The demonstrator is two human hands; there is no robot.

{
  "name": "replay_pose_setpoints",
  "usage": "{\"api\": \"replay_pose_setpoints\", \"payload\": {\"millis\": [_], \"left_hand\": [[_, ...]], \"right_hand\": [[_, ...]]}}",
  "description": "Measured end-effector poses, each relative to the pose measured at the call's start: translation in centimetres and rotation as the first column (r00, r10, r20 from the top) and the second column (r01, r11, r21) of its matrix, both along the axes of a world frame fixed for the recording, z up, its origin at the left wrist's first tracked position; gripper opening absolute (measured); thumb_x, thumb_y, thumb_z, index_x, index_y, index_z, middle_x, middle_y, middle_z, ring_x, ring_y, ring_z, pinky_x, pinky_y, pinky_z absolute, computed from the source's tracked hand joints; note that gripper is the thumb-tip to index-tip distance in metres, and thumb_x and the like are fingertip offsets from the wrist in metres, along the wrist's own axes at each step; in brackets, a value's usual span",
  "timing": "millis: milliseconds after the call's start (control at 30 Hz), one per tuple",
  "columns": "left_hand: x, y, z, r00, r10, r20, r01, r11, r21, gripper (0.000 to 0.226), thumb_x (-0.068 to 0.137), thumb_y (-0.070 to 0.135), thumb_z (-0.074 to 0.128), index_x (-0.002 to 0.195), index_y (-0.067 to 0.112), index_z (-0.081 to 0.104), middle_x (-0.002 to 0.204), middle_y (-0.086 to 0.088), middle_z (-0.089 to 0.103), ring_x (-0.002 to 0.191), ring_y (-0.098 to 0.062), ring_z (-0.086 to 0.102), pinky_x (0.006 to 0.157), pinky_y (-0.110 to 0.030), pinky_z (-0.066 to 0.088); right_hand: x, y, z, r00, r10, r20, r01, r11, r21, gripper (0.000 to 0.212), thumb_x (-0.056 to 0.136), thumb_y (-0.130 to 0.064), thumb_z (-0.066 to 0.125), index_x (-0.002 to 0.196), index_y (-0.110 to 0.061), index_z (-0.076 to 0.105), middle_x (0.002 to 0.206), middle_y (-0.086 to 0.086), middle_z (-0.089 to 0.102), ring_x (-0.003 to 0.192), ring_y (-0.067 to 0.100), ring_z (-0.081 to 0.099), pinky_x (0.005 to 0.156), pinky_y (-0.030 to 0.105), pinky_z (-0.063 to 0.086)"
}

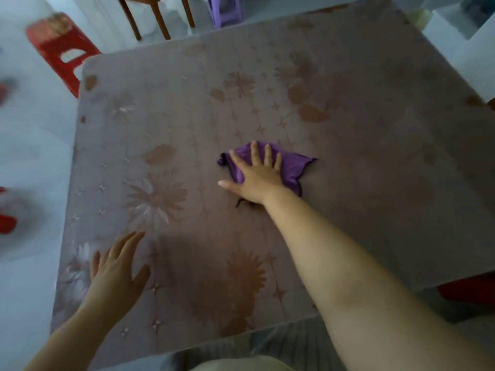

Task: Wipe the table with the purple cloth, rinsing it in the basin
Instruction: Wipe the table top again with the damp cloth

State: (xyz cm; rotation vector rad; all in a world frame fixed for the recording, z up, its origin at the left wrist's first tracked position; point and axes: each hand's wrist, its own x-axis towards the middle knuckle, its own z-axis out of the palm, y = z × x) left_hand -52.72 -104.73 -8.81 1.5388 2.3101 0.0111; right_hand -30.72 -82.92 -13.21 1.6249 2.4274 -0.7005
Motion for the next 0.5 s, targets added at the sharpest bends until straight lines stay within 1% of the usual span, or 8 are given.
{"api": "replay_pose_setpoints", "payload": {"millis": [67,133,233,267,333,400,467,500], "left_hand": [[2.1,-0.1,0.3,0.999,0.049,-0.017,-0.049,0.999,0.014,0.063,0.081,0.017,0.062,0.137,0.019,0.033,0.142,-0.010,0.038,0.130,-0.034,0.036,0.112,-0.051,0.007],[4.4,0.2,0.7,0.995,0.097,-0.031,-0.095,0.994,0.044,0.063,0.083,0.019,0.060,0.138,0.019,0.030,0.144,-0.011,0.036,0.131,-0.034,0.033,0.112,-0.050,0.005],[7.5,0.9,1.1,0.984,0.169,-0.051,-0.167,0.985,0.040,0.063,0.085,0.021,0.058,0.140,0.019,0.027,0.145,-0.013,0.034,0.132,-0.035,0.031,0.112,-0.049,0.005],[8.6,1.2,1.2,0.980,0.188,-0.057,-0.187,0.982,0.033,0.063,0.085,0.023,0.057,0.140,0.019,0.027,0.144,-0.014,0.035,0.132,-0.036,0.031,0.112,-0.049,0.005],[10.7,1.6,1.0,0.973,0.223,-0.060,-0.222,0.975,0.018,0.063,0.085,0.024,0.057,0.141,0.019,0.026,0.144,-0.015,0.036,0.131,-0.037,0.031,0.112,-0.050,0.005],[12.9,1.9,0.6,0.963,0.267,-0.043,-0.268,0.963,-0.010,0.066,0.085,0.026,0.058,0.141,0.020,0.024,0.144,-0.014,0.036,0.133,-0.035,0.029,0.111,-0.051,0.005],[14.7,1.9,0.1,0.954,0.298,-0.024,-0.298,0.954,-0.036,0.069,0.083,0.029,0.060,0.142,0.022,0.023,0.144,-0.014,0.036,0.134,-0.035,0.027,0.111,-0.053,0.005],[15.5,1.9,-0.1,0.951,0.309,-0.017,-0.310,0.950,-0.040,0.071,0.082,0.031,0.061,0.141,0.023,0.023,0.143,-0.014,0.037,0.134,-0.035,0.027,0.111,-0.054,0.005]], "right_hand": [[-4.3,-2.9,0.0,0.967,0.246,-0.070,-0.246,0.969,0.015,0.078,0.081,-0.072,0.038,0.145,-0.043,0.006,0.156,0.008,-0.014,0.140,0.041,-0.016,0.108,0.057,-0.012],[-5.8,-7.7,-0.3,0.884,0.451,-0.123,-0.453,0.891,0.009,0.065,0.090,-0.059,0.036,0.146,-0.040,0.009,0.157,0.007,-0.012,0.140,0.039,-0.015,0.109,0.056,-0.012],[-2.2,-12.5,-0.7,0.759,0.631,-0.161,-0.636,0.771,0.021,0.053,0.097,-0.044,0.029,0.146,-0.037,0.010,0.157,0.003,-0.010,0.141,0.033,-0.016,0.111,0.049,-0.014],[0.1,-12.8,-0.9,0.739,0.652,-0.169,-0.657,0.753,0.029,0.051,0.098,-0.041,0.028,0.146,-0.037,0.011,0.157,0.002,-0.008,0.142,0.031,-0.014,0.111,0.047,-0.014],[5.1,-12.4,-0.8,0.743,0.640,-0.195,-0.646,0.762,0.041,0.050,0.098,-0.039,0.029,0.146,-0.037,0.014,0.158,0.000,-0.004,0.143,0.028,-0.009,0.113,0.044,-0.011],[10.7,-11.1,-0.4,0.773,0.609,-0.181,-0.612,0.790,0.044,0.050,0.098,-0.040,0.027,0.146,-0.037,0.014,0.158,-0.003,-0.001,0.144,0.024,-0.005,0.113,0.041,-0.010],[16.3,-9.5,-0.5,0.824,0.550,-0.131,-0.547,0.835,0.066,0.052,0.095,-0.046,0.017,0.146,-0.039,0.010,0.157,-0.008,-0.002,0.145,0.021,-0.002,0.111,0.038,-0.012],[19.1,-8.8,-0.6,0.855,0.510,-0.093,-0.503,0.860,0.088,0.054,0.093,-0.049,0.012,0.145,-0.039,0.010,0.155,-0.010,-0.002,0.145,0.021,0.002,0.111,0.038,-0.009]]}}
